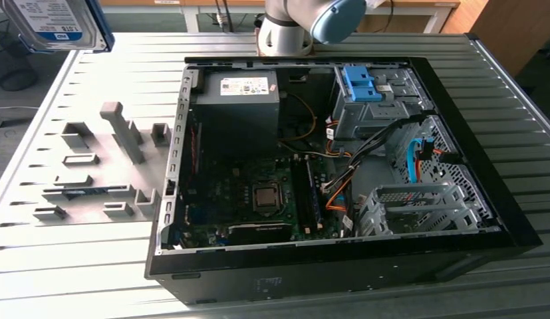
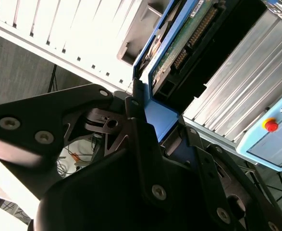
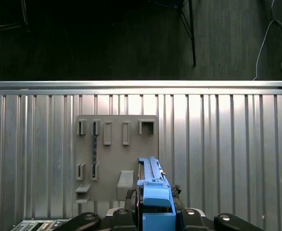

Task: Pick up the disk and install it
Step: 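Pick up the disk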

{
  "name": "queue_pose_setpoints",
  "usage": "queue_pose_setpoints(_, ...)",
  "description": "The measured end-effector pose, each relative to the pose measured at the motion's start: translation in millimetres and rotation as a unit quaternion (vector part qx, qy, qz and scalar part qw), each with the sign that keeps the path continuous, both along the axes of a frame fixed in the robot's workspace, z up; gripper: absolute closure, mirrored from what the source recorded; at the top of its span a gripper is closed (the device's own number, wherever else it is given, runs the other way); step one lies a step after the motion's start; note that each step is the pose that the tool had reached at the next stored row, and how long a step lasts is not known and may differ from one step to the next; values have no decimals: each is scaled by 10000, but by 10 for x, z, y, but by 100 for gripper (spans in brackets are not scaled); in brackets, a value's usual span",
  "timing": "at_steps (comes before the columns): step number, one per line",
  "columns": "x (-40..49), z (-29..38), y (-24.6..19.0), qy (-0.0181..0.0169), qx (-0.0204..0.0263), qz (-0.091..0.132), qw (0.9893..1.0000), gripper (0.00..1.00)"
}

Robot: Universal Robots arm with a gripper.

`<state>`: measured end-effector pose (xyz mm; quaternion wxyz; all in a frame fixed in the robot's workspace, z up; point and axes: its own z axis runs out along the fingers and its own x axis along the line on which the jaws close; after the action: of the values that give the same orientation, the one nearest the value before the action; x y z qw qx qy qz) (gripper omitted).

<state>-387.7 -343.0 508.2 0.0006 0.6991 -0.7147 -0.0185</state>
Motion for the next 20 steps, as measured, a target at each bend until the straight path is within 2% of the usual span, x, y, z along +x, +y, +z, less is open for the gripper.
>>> queue_pose_setpoints(6,50,0,0,0,0,0,10000,64)
queue_pose_setpoints(13,180,0,0,0,0,0,10000,64)
queue_pose_setpoints(16,197,0,-1,0,-1,-1,10000,64)
queue_pose_setpoints(20,199,0,-40,0,-9,0,10000,64)
